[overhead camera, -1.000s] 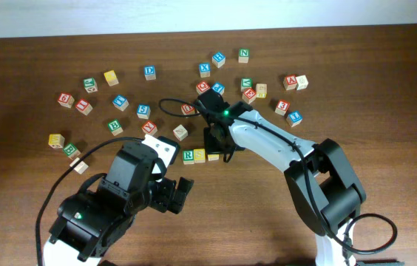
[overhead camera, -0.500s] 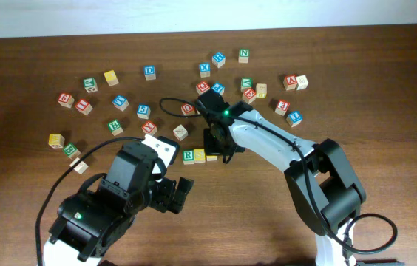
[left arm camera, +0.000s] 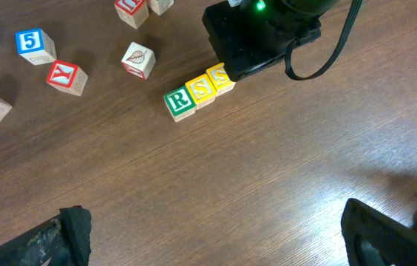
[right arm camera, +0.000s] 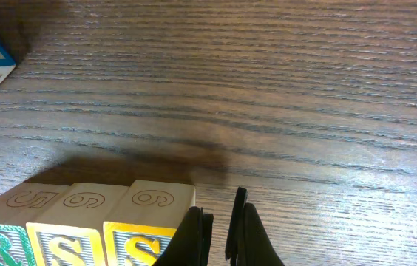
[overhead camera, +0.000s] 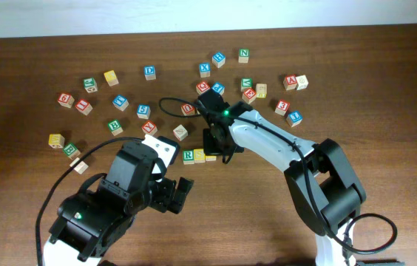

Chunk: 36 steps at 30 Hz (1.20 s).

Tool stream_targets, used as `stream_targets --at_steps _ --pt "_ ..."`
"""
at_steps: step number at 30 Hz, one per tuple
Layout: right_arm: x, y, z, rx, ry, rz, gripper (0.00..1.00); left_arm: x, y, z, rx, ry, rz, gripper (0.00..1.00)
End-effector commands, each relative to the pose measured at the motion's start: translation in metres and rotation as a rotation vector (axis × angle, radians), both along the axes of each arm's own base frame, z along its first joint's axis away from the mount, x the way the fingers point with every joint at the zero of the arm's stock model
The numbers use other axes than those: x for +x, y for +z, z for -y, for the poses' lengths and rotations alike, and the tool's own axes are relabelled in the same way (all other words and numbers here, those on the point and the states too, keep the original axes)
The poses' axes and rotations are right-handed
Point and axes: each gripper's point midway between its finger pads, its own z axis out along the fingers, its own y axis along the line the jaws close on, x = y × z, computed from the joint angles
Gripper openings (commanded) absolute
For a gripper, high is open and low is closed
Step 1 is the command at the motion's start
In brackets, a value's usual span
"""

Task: Spell out RSS
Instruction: 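Open the right gripper and push the second S against the first S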

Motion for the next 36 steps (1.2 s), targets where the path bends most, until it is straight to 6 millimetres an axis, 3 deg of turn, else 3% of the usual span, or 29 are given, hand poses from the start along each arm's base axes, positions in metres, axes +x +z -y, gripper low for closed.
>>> stream_targets --at_steps 1,7,13,20,28,36 --pt "-0.005 -0.005 -0.004 0.003 0.02 -0.015 0.04 -0.001 0.001 0.001 0.0 -0.016 0.007 0.99" --pt "0.004 -0.004 0.005 -0.037 0.023 0.026 0.04 0.0 0.001 0.001 0.0 -0.015 0.007 0.99" --pt "0.027 0.001 -0.005 0.021 0.013 0.11 0.04 -0.001 0.001 0.001 0.0 -0.016 0.007 0.99" --pt "0.014 -0.002 0.0 0.004 0.014 0.052 0.04 -0.001 0.001 0.001 0.0 -0.016 0.007 0.99" --pt "-0.002 -0.003 -0.011 0.046 0.046 -0.009 0.04 -0.001 0.001 0.001 0.0 -0.016 0.007 0.99" --pt "-0.002 -0.004 -0.006 0.023 0.041 -0.008 0.04 -0.001 0.001 0.001 0.0 -0.016 0.007 0.99"
